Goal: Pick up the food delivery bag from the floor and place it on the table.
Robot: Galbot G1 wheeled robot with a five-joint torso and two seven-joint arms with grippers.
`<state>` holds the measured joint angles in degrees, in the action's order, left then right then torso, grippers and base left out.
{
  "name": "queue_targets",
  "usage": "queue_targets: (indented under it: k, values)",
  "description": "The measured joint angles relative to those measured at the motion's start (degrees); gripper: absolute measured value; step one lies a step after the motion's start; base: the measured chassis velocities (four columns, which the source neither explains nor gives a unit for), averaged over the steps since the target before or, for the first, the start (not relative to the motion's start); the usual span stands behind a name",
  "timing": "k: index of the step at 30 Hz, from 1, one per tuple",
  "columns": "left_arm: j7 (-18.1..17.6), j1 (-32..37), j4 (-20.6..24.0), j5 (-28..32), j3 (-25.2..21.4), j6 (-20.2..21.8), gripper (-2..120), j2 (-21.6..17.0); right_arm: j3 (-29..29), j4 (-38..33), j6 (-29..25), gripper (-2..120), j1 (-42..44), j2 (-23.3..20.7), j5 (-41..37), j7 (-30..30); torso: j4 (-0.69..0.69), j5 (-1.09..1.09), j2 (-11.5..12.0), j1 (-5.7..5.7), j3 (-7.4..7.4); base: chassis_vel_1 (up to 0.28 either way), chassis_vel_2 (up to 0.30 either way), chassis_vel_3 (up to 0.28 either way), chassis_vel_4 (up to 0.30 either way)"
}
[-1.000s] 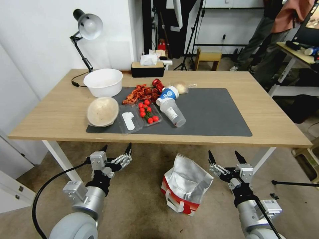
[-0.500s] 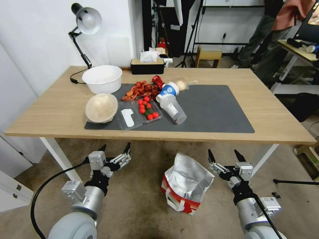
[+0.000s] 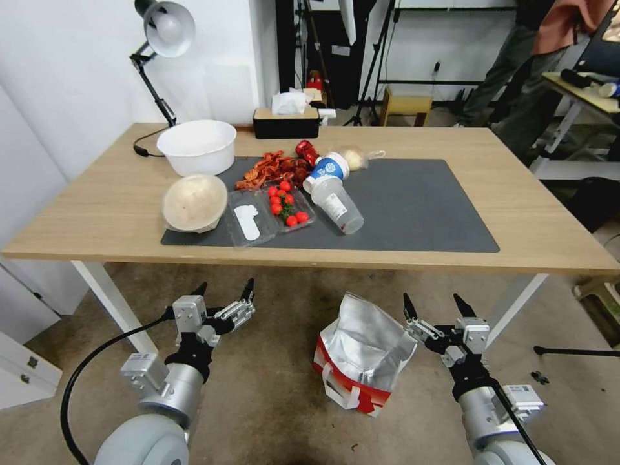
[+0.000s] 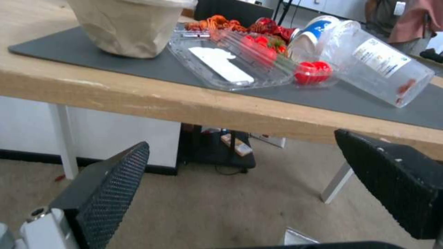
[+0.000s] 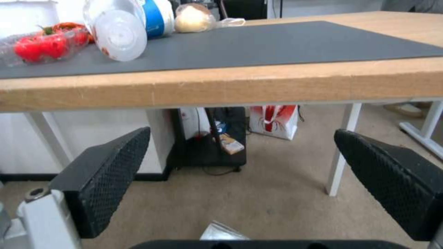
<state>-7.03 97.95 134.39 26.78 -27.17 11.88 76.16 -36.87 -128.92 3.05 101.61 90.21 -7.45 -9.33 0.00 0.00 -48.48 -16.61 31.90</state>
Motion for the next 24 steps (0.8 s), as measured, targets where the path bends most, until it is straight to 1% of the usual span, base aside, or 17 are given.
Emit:
queue_targets:
  k: [11, 19, 24]
  values:
    - [0.01, 0.07, 0.26, 0.02, -0.13, -0.03, 100, -0.03, -0.05, 0.27, 0.03, 100, -0.22, 0.03, 0.0, -0.27, 0.0, 0.0, 2.47, 1.06, -1.43, 0.0, 0.0, 0.0, 0.0]
    - [0.07, 0.3, 0.34, 0.09, -0.17, -0.1, 100, 0.03, 0.16, 0.53, 0.09, 100, -0.3, 0.19, 0.28, -0.54, 0.0, 0.0, 4.91, 2.09, -2.83, 0.0, 0.0, 0.0, 0.0]
    - [0.08, 0.28, 0.34, 0.09, -0.11, -0.12, 100, 0.03, 0.14, 0.5, 0.1, 100, -0.21, 0.18, 0.31, -0.63, 0.0, 0.0, 5.86, 2.46, -3.41, 0.0, 0.0, 0.0, 0.0]
